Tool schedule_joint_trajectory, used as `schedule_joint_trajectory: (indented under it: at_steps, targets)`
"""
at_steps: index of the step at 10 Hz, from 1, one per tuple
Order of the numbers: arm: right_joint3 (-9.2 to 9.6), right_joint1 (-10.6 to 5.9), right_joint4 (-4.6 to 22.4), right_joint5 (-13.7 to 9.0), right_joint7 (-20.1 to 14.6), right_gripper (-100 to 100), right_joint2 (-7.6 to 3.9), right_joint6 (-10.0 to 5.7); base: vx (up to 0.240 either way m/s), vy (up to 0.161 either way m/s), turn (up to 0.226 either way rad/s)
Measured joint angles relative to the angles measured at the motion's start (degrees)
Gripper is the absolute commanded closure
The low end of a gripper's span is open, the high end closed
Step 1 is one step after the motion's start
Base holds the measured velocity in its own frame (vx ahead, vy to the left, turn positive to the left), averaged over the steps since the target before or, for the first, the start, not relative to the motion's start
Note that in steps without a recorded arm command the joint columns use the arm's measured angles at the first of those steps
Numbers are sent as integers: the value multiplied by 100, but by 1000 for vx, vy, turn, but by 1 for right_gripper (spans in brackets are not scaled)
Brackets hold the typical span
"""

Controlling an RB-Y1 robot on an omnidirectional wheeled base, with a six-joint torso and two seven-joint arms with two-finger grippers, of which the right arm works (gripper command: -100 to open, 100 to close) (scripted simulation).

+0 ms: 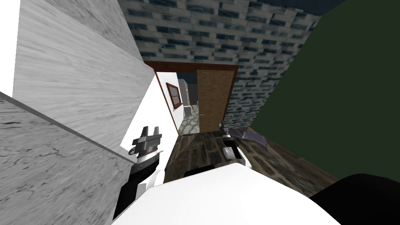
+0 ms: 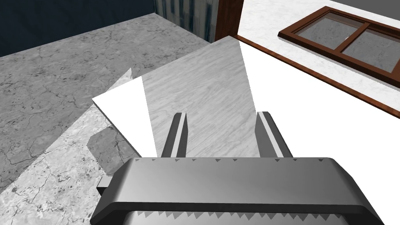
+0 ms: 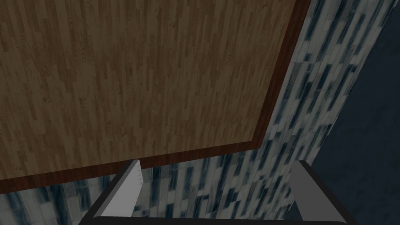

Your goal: Pull the door open

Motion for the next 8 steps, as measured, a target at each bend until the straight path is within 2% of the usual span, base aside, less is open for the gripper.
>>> schedule_joint_trajectory:
  at_steps: [2,8]
  targets:
    - [-108,-103,267,38,-33,-100,-52,-64,107,10,71]
    - [-451,-520,1308,184,-103,-100,-141,-376,101,1,67]
